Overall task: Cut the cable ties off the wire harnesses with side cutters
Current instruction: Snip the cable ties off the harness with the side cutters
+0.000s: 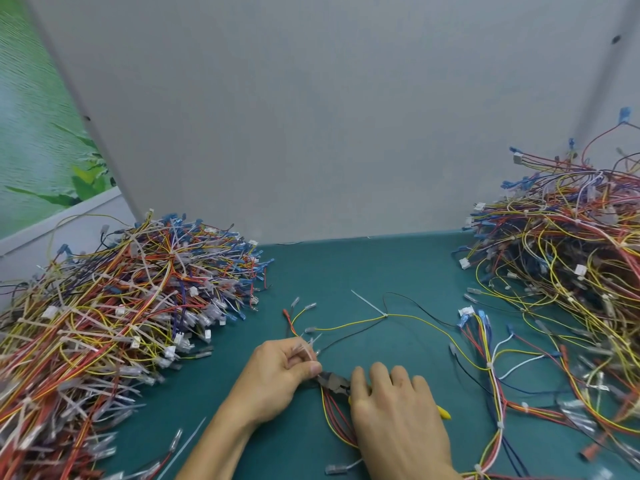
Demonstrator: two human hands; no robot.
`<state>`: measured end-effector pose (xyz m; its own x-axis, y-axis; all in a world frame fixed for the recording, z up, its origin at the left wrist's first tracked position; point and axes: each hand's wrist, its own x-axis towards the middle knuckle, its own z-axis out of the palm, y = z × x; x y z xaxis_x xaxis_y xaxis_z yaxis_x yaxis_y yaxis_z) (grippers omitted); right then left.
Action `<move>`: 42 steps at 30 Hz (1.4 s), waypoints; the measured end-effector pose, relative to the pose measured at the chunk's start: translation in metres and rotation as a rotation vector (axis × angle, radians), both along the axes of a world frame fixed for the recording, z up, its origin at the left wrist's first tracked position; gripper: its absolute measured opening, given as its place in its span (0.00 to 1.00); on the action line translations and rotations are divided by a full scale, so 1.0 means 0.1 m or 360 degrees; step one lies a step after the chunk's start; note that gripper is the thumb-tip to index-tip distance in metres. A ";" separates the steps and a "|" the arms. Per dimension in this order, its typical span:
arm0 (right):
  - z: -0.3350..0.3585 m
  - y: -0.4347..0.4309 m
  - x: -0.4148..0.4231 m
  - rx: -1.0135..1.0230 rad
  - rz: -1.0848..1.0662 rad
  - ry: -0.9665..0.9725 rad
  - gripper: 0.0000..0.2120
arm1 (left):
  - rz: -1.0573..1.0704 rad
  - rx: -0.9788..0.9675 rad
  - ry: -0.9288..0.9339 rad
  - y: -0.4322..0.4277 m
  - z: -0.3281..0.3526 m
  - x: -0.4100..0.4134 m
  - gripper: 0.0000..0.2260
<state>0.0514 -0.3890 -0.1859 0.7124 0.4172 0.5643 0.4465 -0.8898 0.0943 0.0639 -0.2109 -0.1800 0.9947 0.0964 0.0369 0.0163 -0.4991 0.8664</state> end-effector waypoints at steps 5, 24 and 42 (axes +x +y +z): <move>0.02 0.02 0.00 0.0022 -0.0010 0.0008 0.18 | 0.0000 -0.0007 0.0004 0.00 -0.02 0.00 0.09; 0.35 -0.25 0.33 0.0129 -0.0076 0.0262 0.19 | 0.0445 -0.0754 -0.0137 0.02 0.03 0.01 0.11; 0.34 -0.49 1.04 0.0791 -0.0044 0.0887 0.06 | 0.0434 0.0148 -0.0401 -0.37 0.35 0.02 0.05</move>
<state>0.1556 -0.4384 -0.1521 0.9545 0.1849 0.2340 0.2873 -0.7802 -0.5557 0.0663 -0.2484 -0.1452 0.8914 0.3411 0.2983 -0.0487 -0.5823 0.8115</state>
